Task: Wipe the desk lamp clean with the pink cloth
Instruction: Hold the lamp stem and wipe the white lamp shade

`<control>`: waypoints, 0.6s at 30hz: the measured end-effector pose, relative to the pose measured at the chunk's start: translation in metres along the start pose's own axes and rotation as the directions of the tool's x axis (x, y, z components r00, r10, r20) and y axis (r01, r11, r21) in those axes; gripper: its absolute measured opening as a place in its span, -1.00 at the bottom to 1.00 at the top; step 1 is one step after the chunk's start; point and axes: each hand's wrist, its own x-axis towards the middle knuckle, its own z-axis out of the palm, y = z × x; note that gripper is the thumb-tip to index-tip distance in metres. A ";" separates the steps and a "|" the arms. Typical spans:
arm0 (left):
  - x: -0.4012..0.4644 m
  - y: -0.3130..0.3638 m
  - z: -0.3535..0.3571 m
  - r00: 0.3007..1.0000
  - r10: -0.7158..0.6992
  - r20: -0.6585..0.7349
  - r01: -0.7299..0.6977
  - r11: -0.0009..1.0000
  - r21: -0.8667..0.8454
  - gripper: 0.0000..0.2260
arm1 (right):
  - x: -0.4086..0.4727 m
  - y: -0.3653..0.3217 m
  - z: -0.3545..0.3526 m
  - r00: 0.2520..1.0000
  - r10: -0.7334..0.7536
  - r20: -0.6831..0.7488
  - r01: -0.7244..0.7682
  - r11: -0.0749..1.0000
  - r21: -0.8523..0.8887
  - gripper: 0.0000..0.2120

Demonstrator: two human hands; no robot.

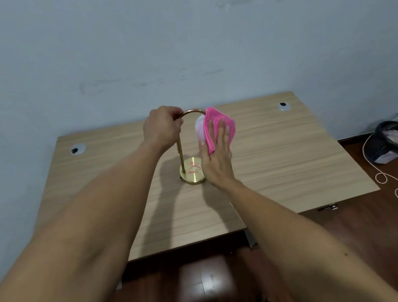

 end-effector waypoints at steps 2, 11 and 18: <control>0.001 -0.001 0.001 0.999 0.042 0.011 -0.043 0.998 0.045 -0.81 | -0.004 0.014 0.005 0.997 -0.063 -0.038 0.064 0.997 0.030 -0.31; 0.005 -0.005 -0.001 0.993 0.116 0.030 -0.119 0.988 0.100 -0.88 | 0.062 0.011 -0.005 0.990 0.095 -0.105 -0.080 0.987 0.141 -0.41; 0.006 -0.005 -0.002 0.993 0.116 0.036 -0.119 0.989 0.085 -0.88 | 0.042 0.026 0.004 0.985 -0.056 -0.161 0.098 0.960 0.262 -0.54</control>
